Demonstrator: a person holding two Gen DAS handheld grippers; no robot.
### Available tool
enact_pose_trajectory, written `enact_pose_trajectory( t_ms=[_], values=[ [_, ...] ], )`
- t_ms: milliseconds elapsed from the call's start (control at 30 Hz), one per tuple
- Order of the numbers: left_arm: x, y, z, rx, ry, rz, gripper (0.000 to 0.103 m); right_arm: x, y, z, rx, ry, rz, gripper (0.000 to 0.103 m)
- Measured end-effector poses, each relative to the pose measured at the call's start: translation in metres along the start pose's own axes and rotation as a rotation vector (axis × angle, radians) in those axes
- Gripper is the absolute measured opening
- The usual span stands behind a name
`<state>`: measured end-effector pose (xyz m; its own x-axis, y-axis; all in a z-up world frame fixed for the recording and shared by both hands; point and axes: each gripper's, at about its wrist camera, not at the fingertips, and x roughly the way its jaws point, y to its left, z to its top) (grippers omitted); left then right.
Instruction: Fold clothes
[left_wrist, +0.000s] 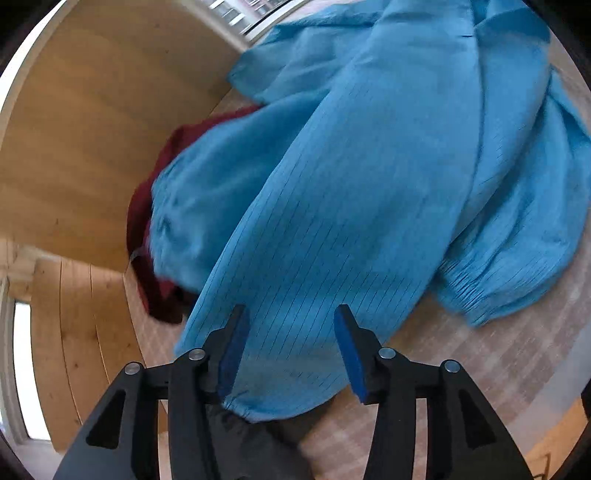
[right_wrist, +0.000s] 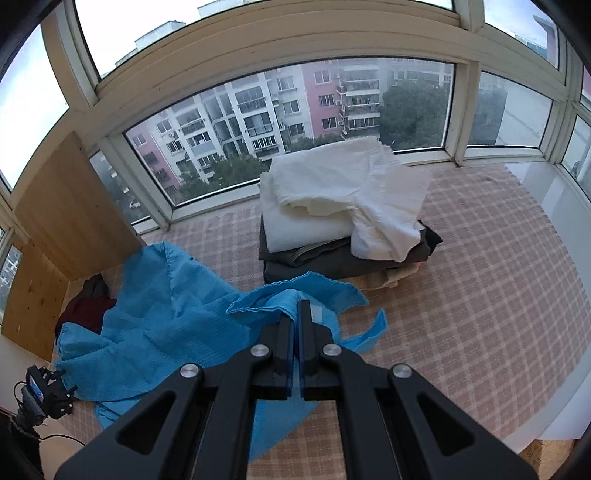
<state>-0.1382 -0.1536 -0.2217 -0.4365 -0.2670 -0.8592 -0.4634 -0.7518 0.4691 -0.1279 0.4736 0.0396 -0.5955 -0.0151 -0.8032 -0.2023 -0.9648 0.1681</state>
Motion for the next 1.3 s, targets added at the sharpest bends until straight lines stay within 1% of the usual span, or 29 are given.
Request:
enact_pose_trajectory(
  t_ms=[67,133,200,267,333,433,500,567,600,667,733,800,867,933,1000,1033,1067,1100,1133,1167,1233,1267,1300],
  values=[
    [-0.005,0.022,-0.009,-0.092,-0.03,-0.046,0.048,0.001,0.007,-0.001,-0.014,0.009,-0.004,0.001],
    [-0.01,0.045,-0.015,-0.134,-0.049,-0.061,0.048,0.002,0.012,0.001,-0.02,0.013,-0.003,0.001],
    [-0.015,0.069,-0.021,-0.17,-0.066,-0.072,0.056,0.003,0.017,0.003,-0.026,0.014,-0.002,0.001],
    [-0.008,0.081,-0.021,-0.159,-0.068,-0.102,0.058,0.004,0.023,0.005,-0.028,0.014,0.005,0.001],
    [0.004,0.084,-0.019,-0.122,-0.041,-0.122,0.059,0.005,0.031,0.006,-0.038,0.015,0.013,0.001],
    [0.026,0.075,-0.016,-0.07,-0.004,-0.168,0.059,0.006,0.042,0.004,-0.058,0.022,0.019,0.001],
    [0.039,0.071,-0.012,-0.048,0.021,-0.212,0.058,0.006,0.045,0.004,-0.062,0.021,0.018,0.001],
    [0.052,0.064,-0.012,-0.033,0.058,-0.246,0.029,0.004,0.044,0.004,-0.059,0.019,0.017,0.001],
    [0.056,0.062,-0.012,-0.03,0.075,-0.259,0.002,0.004,0.044,0.004,-0.058,0.018,0.016,0.001],
    [0.054,0.059,-0.014,-0.038,0.076,-0.276,0.002,0.001,0.042,0.004,-0.054,0.016,0.014,0.001],
    [0.038,0.063,-0.013,-0.066,0.045,-0.301,0.002,-0.002,0.039,0.003,-0.047,0.012,0.011,0.001],
    [0.012,0.073,-0.006,-0.086,-0.003,-0.263,0.002,-0.008,0.032,0.001,-0.031,-0.003,0.002,0.001],
    [-0.013,0.091,0.008,-0.091,-0.062,-0.201,0.002,-0.013,0.024,-0.002,-0.012,-0.014,-0.011,0.001],
    [-0.034,0.116,0.03,-0.088,-0.124,-0.139,0.002,-0.019,0.012,-0.005,0.019,-0.028,-0.024,0.001],
    [-0.046,0.136,0.053,-0.092,-0.145,-0.099,0.002,-0.024,0.001,-0.008,0.046,-0.034,-0.034,0.001],
    [-0.04,0.146,0.067,-0.085,-0.152,-0.078,0.003,-0.026,-0.004,-0.01,0.057,-0.036,-0.039,0.001],
    [-0.03,0.157,0.08,-0.076,-0.158,-0.056,0.01,-0.027,-0.008,-0.012,0.066,-0.036,-0.046,0.001],
    [-0.014,0.165,0.096,-0.063,-0.139,-0.033,0.03,-0.027,-0.011,-0.014,0.073,-0.035,-0.052,0.001],
    [0.005,0.17,0.109,-0.055,-0.099,-0.016,0.063,-0.027,-0.014,-0.016,0.08,-0.033,-0.058,0.001],
    [0.01,0.166,0.113,-0.049,-0.068,0.0,0.069,-0.028,-0.017,-0.018,0.087,-0.032,-0.062,0.001],
    [0.035,0.167,0.124,-0.022,-0.016,0.06,0.067,-0.027,-0.016,-0.021,0.089,-0.027,-0.065,0.001],
    [0.041,0.167,0.126,-0.018,-0.003,0.078,0.066,-0.027,-0.015,-0.022,0.087,-0.025,-0.065,0.001],
    [0.041,0.163,0.126,-0.018,-0.007,0.071,0.064,-0.027,-0.013,-0.022,0.081,-0.023,-0.065,0.001]
  ],
)
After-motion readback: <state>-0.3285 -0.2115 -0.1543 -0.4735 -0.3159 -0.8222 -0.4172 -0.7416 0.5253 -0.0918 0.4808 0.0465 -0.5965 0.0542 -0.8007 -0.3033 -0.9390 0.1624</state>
